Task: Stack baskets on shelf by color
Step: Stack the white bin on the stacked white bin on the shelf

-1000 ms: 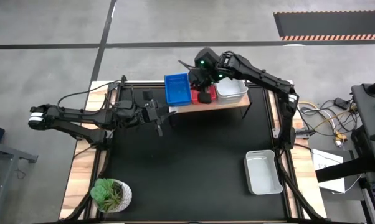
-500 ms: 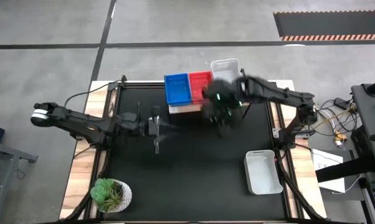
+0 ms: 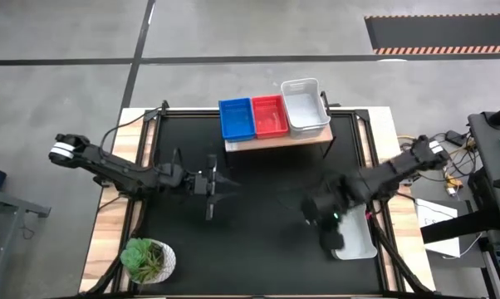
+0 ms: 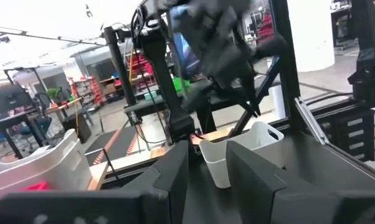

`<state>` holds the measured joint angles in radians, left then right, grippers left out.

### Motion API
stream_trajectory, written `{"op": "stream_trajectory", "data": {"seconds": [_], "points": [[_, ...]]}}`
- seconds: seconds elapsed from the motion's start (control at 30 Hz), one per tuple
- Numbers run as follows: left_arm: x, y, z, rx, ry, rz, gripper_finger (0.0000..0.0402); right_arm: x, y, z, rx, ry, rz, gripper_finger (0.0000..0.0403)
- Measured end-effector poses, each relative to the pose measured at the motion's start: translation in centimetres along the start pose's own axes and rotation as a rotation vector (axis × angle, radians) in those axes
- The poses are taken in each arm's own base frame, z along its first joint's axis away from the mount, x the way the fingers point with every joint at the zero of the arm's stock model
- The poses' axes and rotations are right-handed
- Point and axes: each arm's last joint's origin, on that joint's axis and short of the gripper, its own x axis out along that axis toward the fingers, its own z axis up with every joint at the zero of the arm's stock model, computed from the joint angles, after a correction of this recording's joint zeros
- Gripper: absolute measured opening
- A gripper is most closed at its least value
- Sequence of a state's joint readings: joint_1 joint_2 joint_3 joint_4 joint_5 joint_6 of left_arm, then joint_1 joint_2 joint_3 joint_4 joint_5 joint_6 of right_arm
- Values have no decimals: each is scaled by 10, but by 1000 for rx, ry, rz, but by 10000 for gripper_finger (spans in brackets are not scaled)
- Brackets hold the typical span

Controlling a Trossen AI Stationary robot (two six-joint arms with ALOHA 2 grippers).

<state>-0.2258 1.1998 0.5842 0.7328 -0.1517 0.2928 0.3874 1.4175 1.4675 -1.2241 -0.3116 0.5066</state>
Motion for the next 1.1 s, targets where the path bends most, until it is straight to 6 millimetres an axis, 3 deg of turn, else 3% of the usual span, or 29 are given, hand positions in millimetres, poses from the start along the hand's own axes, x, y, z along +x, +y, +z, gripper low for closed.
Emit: {"op": "stream_trajectory", "data": {"seconds": [0.2, 0.37, 0.5, 0.7, 1.1], "points": [[1, -3, 0, -1, -2, -12, 93, 47, 32, -57, 196, 184, -85, 40], [-1, -2, 2, 1, -8, 1, 93, 82, 57, -100, 181, 266, -190, 103], [-1, -2, 4, 6, -10, 5, 93, 93, 71, -123, 143, 238, -257, 149], [-2, -2, 3, 7, -9, 5, 93, 98, 80, -137, 108, 150, -294, 164], [-2, -2, 2, 8, -7, 4, 93, 110, 75, -140, 67, 80, -317, 137]]}}
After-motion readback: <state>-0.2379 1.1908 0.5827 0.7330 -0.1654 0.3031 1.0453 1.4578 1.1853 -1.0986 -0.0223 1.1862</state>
